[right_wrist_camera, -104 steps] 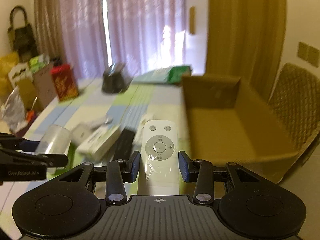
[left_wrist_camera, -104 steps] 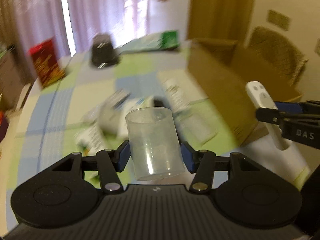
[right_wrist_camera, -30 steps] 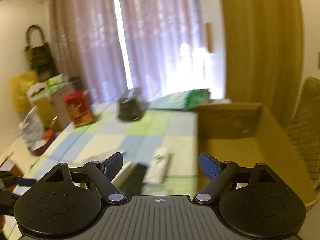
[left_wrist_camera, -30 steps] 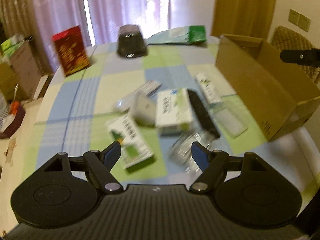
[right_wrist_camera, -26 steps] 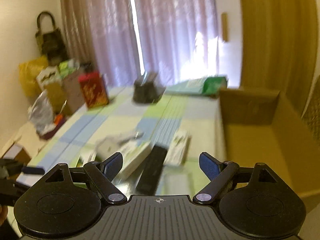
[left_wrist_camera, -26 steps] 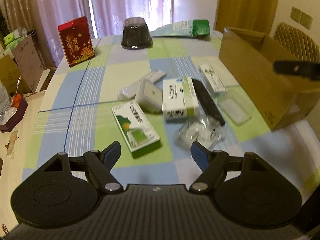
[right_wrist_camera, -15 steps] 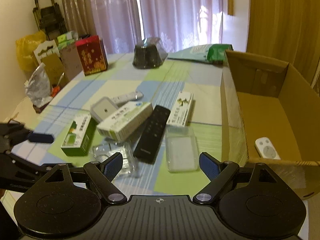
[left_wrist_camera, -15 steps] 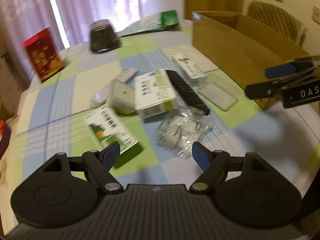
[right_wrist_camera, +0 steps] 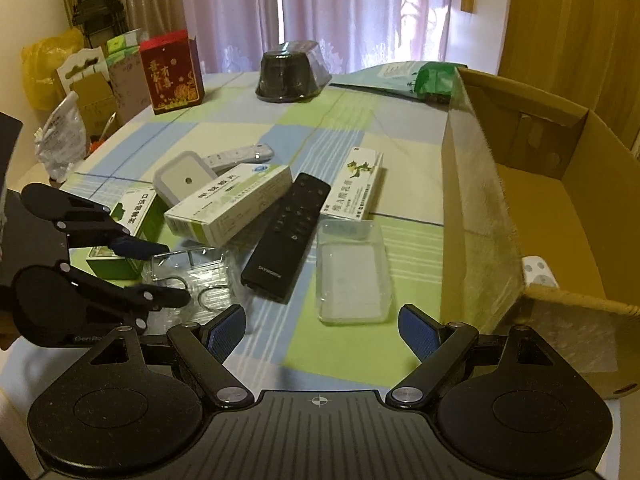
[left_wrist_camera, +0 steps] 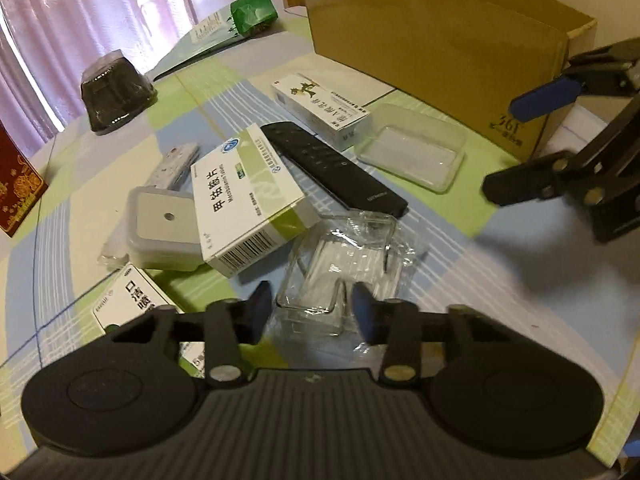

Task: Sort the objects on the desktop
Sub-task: 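Grasp the clear bag of keyrings with the left tool while the right tool returns to the table, then grasp the clear plastic tray with the right tool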

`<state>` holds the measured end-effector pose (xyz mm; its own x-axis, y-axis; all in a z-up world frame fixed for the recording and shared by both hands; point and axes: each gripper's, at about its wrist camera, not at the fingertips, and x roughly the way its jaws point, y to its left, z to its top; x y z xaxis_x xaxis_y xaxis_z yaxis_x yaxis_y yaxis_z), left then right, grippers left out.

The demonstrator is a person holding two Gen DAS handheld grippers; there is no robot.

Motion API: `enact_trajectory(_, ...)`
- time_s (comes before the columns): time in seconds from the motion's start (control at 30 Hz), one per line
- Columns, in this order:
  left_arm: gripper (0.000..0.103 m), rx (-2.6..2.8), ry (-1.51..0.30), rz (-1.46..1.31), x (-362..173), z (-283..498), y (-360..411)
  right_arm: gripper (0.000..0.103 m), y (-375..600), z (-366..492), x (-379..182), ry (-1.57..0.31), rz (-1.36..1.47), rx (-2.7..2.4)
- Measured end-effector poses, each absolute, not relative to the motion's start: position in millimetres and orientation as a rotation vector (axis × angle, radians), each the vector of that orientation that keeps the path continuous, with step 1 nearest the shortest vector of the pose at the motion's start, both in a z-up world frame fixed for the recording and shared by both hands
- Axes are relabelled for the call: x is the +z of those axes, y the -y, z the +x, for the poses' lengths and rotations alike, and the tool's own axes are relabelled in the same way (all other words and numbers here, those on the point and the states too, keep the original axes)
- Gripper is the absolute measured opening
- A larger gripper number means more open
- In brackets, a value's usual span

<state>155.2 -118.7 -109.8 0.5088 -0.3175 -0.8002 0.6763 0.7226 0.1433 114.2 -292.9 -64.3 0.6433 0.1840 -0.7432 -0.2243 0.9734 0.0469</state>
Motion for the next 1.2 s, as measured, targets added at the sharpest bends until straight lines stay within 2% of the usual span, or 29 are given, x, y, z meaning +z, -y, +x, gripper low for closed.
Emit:
enact_trajectory(0.13,0.027,-0.595,-0.851,0.437,-105.9,144.6,107.9,0.086,286.4,116.7,-68.4,-0.835,-0.057,0.195)
enact_trajectory(0.7,0.027,-0.518,-0.879,0.292,-95.7,106.7,66.2,0.086,257.5,136.4,-120.6,-0.685,-0.06,-0.123)
enact_trajectory(0.73,0.027,-0.517,-0.88,0.286,-95.2,105.3,64.4,0.083,258.8,137.3,-121.9,-0.681,-0.047,-0.124)
enact_trajectory(0.77,0.027,-0.516,-0.88,0.281,-94.8,103.9,62.5,0.061,259.5,137.6,-122.5,-0.677,-0.043,-0.125)
enact_trajectory(0.8,0.027,-0.514,-0.881,0.275,-94.4,102.5,60.7,0.057,260.1,138.6,-122.9,-0.684,-0.047,-0.124)
enact_trajectory(1.13,0.027,-0.495,-0.885,0.252,-95.2,94.6,57.2,0.057,262.8,97.3,-106.4,-0.775,0.0,-0.022)
enact_trajectory(1.2,0.027,-0.49,-0.889,0.253,-96.2,94.0,58.3,0.071,262.7,95.8,-107.1,-0.776,-0.01,-0.006)
